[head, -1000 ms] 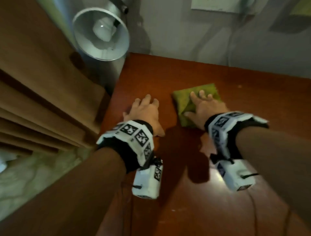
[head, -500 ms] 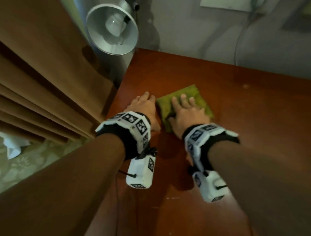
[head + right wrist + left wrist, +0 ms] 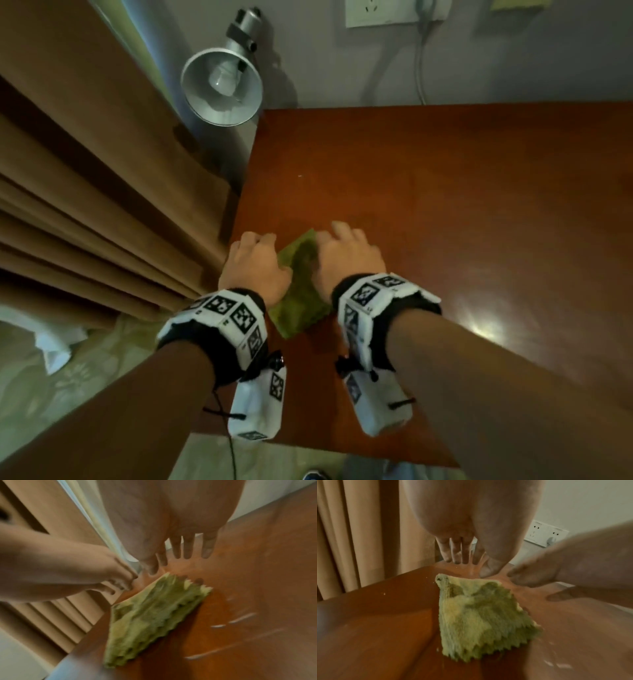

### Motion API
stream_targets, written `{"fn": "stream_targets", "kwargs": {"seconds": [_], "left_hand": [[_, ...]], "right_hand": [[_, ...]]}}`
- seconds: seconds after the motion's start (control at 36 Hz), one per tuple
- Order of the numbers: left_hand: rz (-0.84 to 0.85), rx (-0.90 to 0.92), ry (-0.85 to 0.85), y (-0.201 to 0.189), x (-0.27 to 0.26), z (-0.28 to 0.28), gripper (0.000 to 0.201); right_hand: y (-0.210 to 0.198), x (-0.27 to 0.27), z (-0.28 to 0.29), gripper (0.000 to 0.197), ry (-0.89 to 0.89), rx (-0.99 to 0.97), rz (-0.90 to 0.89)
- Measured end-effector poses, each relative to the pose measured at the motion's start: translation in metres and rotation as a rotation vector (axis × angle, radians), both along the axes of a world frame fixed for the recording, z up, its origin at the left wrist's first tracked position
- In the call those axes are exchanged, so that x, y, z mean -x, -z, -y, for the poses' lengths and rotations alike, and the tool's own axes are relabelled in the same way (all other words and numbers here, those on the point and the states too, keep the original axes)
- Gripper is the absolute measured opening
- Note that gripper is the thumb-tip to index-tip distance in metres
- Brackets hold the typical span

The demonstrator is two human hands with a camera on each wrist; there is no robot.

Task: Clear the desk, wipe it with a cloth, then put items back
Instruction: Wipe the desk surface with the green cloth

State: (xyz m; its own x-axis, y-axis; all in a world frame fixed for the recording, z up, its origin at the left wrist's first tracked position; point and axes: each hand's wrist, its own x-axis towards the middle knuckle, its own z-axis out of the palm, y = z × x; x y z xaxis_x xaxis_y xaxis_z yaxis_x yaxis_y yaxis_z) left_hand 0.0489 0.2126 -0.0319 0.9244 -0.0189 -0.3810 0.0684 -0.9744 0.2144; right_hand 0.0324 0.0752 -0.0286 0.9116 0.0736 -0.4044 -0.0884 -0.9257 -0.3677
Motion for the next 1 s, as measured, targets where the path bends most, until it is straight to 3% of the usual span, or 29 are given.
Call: {"fn": "stream_targets", "kwargs": {"seconds": [0.11,0.22,0.39,0.67,1.0], "left_hand": [[0.059,0.057,0.098,-0.002,0.018,0.01,0.059],[0.023,0.046,0.193,0.003,0.029,0.014,0.063],[-0.093,0.004,0.222,0.015,0.036,0.007,0.07],[-0.042,-0.02,0.25,0.037,0.034,0.016,0.074],[0.015,-0.014,0.241,0.045,0.017,0.046,0.048]], "right_hand": [[0.009,0.017,0.042,0.091,0.168,0.067,-0.194],[0.024,0.03,0.067,0.119,0.2,0.11,-0.346],[0.039,0.037,0.068,0.124,0.122,0.144,-0.438],[0.036,0.035,0.069,0.127,0.089,0.195,-0.446],[0.033,0.029,0.073,0.126,0.048,0.233,-0.459]]}}
